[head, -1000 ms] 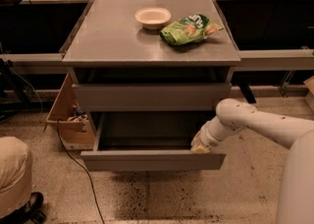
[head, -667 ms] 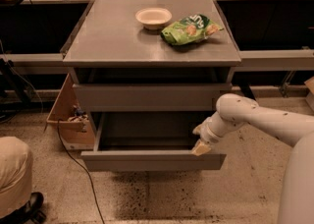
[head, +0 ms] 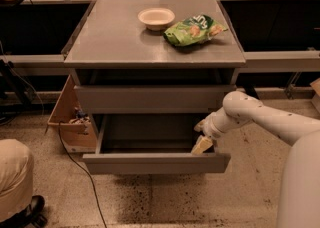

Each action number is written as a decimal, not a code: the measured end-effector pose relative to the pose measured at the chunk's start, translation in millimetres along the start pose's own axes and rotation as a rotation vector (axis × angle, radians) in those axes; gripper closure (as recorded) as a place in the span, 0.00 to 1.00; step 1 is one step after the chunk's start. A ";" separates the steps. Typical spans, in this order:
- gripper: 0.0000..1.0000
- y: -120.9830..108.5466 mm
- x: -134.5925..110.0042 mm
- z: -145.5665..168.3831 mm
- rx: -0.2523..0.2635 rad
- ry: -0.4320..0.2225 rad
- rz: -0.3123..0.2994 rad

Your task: Open middle drawer

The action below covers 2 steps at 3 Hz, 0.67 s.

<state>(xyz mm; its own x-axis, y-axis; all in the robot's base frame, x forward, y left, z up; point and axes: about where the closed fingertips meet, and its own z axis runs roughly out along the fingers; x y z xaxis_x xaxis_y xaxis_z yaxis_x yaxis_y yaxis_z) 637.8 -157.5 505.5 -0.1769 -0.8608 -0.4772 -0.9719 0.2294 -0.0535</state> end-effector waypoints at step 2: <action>0.81 -19.7 -1.0 35.8 -0.005 -0.080 0.089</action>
Offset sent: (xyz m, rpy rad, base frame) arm 0.0405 0.0148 -0.0461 0.1425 0.0381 -0.1299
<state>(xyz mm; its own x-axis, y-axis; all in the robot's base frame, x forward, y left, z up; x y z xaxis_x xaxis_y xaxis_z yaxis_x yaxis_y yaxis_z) 662.8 -144.9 475.7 -0.2495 -0.7982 -0.5483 -0.9538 0.3006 -0.0036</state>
